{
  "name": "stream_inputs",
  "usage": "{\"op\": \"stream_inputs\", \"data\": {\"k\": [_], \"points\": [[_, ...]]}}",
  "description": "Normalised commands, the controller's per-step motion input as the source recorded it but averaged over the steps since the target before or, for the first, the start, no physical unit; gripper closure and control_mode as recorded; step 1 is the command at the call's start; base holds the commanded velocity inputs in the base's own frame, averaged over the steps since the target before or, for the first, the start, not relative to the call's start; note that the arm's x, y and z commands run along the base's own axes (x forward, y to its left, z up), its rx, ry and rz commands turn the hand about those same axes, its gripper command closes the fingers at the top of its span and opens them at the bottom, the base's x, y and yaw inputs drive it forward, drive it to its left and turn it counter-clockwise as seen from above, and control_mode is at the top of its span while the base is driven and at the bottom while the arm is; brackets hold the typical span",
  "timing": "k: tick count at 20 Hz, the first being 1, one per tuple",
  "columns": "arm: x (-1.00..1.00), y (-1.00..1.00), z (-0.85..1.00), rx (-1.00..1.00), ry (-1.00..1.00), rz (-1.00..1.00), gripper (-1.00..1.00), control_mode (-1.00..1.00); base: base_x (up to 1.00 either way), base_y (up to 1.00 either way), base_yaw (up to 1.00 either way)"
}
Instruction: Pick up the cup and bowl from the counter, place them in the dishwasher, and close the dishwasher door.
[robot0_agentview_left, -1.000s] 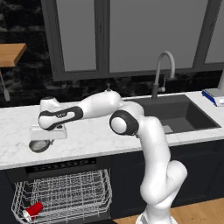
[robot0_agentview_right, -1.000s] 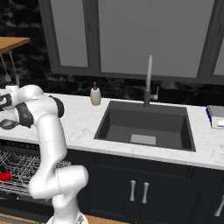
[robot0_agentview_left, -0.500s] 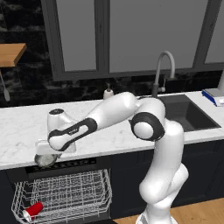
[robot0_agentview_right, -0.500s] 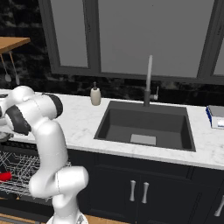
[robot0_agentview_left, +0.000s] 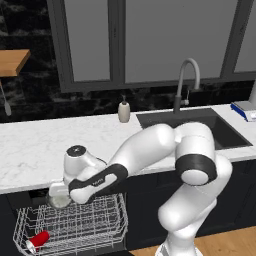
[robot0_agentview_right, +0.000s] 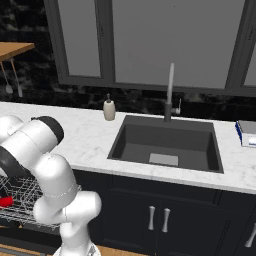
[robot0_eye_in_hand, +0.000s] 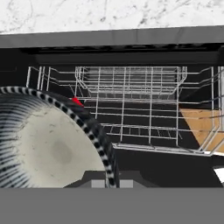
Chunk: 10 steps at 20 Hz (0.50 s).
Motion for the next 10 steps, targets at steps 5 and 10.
{"op": "stream_inputs", "data": {"k": [5,10], "points": [[0.04,-0.27,0.01,-0.09,0.26,-0.10,1.00,-1.00,0.00,0.00,0.00],[0.00,-0.32,0.03,-0.12,0.31,-0.08,1.00,-1.00,0.00,0.00,0.00]]}}
